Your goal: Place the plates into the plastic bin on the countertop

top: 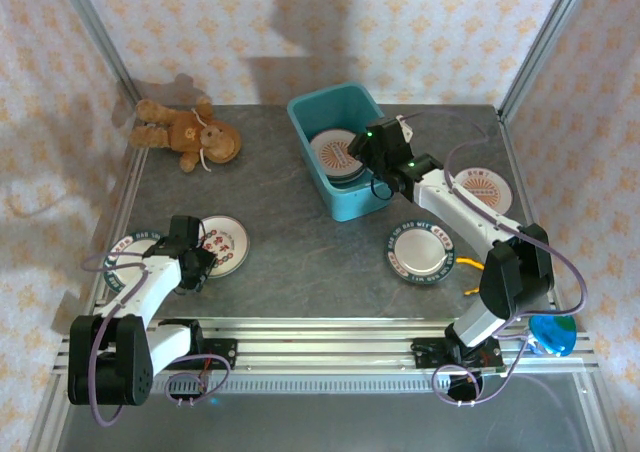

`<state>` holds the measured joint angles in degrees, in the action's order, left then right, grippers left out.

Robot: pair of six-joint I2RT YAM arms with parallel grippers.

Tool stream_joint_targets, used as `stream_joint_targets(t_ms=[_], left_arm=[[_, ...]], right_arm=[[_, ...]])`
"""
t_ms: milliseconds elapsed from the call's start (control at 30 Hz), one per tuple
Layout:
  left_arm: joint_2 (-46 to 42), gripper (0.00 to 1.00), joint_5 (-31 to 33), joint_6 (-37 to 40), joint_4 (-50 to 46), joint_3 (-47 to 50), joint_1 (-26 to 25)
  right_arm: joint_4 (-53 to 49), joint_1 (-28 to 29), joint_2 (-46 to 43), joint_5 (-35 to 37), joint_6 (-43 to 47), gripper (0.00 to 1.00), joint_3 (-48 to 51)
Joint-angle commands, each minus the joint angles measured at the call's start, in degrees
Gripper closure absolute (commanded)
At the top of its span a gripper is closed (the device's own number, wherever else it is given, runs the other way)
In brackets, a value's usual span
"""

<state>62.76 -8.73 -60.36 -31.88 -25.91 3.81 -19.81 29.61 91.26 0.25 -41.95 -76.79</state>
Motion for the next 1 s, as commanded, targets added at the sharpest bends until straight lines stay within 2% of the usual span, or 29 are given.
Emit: stream_joint_targets(t_ms=[0, 167, 567, 967], left_arm=[[1.27, 0.63, -3.21, 1.27, 6.48, 1.91, 0.31], [0.08, 0.72, -3.48, 1.99, 5.24, 1.18, 0.32], [-8.05, 0.86, -4.85, 2.17, 0.5, -0.11, 0.32], [-11.36, 1.0, -8.05, 1.36, 2.29, -9.6, 0.23]], right_arm=[[-1.2, 0.48, -0.69, 1.62, -0.85, 0.35, 1.67], [-0.93, 0.47, -0.74, 1.78, -1.07, 0.35, 1.88], [0.03, 0.55, -0.65, 1.86, -1.9, 0.35, 2.44], [-1.2, 0.54, 0.23, 0.64, 0.52, 0.35, -0.91]])
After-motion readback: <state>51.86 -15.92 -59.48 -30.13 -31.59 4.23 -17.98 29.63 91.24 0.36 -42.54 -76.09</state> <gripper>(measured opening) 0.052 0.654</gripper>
